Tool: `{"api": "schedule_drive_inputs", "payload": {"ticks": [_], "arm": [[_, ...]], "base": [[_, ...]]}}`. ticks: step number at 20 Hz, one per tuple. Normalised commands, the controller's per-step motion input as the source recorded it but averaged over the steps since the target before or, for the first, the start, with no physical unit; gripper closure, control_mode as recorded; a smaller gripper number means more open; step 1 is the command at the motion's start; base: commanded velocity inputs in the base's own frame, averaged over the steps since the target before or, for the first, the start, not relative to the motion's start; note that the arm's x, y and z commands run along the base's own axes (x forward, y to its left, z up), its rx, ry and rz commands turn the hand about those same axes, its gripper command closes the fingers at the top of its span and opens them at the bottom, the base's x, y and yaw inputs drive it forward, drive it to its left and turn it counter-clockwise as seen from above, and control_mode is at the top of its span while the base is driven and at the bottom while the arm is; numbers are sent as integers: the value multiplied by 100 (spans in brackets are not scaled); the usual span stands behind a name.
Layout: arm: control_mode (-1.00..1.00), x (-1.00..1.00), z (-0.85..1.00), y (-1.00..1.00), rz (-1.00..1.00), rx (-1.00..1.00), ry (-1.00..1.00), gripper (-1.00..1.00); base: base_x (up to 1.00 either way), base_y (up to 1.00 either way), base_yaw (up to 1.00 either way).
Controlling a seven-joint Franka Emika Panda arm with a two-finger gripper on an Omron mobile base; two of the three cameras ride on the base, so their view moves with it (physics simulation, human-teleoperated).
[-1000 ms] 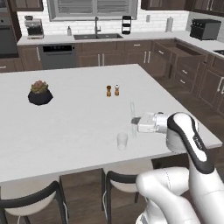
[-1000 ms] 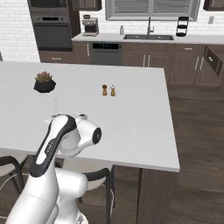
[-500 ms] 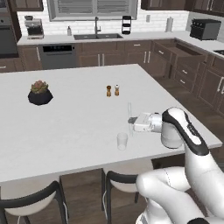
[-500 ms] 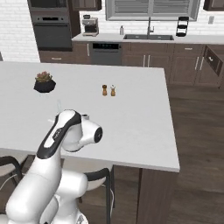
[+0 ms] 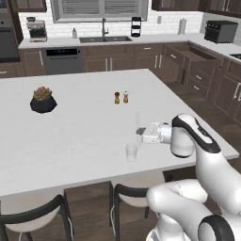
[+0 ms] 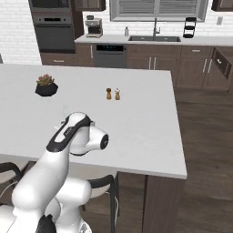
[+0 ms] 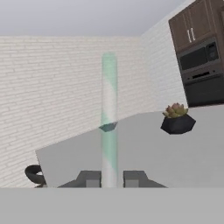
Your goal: Take a straw from the drawer in front and place it inside the glass cup on the dining counter.
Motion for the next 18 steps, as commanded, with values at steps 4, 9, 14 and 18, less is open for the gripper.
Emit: {"api": "schedule_drive_inputs", "payload": {"ticks": [4,9,14,18], "arm": [[-100,19,-22,0,0,0,-1,100],[-100,24,-13,0,0,0,-3,100],[-100,23,-12,0,0,0,-2,100],[-100,20,-13,0,0,0,-2,100]], "base": [[0,0,0],[0,0,0],[0,0,0],[0,0,0]]}}
